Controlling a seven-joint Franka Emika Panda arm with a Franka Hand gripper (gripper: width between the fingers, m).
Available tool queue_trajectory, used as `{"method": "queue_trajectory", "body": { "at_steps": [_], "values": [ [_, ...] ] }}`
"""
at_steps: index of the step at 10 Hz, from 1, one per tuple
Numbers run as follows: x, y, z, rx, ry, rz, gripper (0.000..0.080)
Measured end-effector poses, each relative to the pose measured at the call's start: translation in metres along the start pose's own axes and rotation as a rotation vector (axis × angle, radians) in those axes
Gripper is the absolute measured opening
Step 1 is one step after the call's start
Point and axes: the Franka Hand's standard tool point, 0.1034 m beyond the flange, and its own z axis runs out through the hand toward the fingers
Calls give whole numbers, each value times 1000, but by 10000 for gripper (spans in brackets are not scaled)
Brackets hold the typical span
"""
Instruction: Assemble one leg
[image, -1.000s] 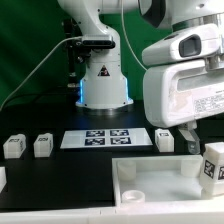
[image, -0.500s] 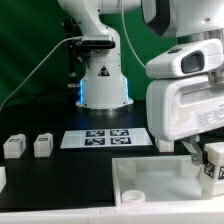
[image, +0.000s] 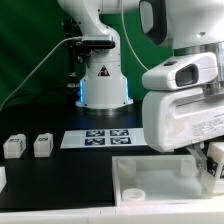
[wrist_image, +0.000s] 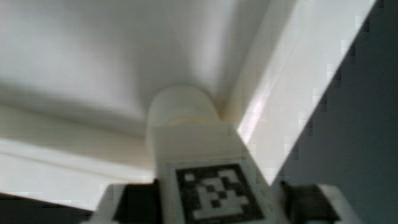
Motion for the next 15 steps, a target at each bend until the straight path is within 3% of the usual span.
{"method": "queue_trajectory", "body": {
  "at_steps": [5,7,11,14,15],
  "values": [
    [0,1,0,0,0,32,297],
    [1,4,1,11,33,410,297],
    [-2,2,4,99,21,1218,297],
    [-2,-3,4,126,-3,1536,297],
    [-1,-3,5,151,-25,1730,297]
  ]
}}
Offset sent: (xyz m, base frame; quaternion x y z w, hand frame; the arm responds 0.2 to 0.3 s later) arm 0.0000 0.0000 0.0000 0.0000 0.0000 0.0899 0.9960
